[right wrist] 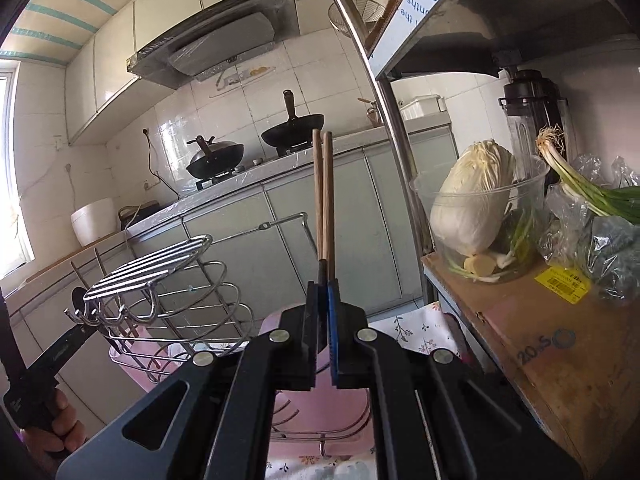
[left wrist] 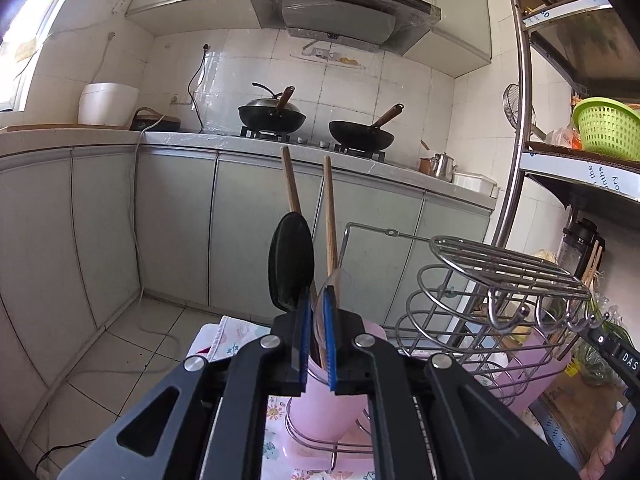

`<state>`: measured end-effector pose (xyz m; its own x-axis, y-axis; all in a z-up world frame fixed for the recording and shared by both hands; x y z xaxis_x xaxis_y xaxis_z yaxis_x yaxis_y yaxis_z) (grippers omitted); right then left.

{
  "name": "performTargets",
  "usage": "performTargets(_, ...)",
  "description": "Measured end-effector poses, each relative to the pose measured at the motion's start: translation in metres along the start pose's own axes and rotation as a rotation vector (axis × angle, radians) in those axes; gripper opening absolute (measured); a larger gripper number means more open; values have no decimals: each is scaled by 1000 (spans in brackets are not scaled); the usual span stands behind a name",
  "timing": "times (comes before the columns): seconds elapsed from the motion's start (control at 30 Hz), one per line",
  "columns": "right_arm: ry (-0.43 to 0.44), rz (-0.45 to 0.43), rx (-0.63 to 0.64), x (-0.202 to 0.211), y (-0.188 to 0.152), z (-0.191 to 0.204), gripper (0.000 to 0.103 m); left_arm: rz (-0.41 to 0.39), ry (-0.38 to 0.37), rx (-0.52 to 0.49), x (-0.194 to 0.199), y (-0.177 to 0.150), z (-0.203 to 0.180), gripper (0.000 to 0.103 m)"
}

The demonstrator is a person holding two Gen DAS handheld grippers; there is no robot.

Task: Organize utensils
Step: 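Move both open tools back down toward the gold spoon on the cloth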

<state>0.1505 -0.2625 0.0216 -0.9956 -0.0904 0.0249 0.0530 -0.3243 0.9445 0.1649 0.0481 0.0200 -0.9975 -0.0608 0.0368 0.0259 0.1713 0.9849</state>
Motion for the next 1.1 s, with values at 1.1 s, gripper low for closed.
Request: performTargets(1.1, 27, 283, -93, 85, -59, -3, 43, 337, -46, 53, 81, -51, 11, 29)
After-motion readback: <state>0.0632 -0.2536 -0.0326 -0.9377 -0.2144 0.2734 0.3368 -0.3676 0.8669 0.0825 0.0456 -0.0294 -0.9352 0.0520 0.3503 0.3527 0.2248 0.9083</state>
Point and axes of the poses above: each gripper's, at about its wrist camera, not at the fingertips, and x roughly against the way its jaws point, z to its left, y to its top, the point moved 3 cm from there along -x, roughly the way its jaws point, and after that the axes turned 15 degrees about -z, right-handed, at the moved point
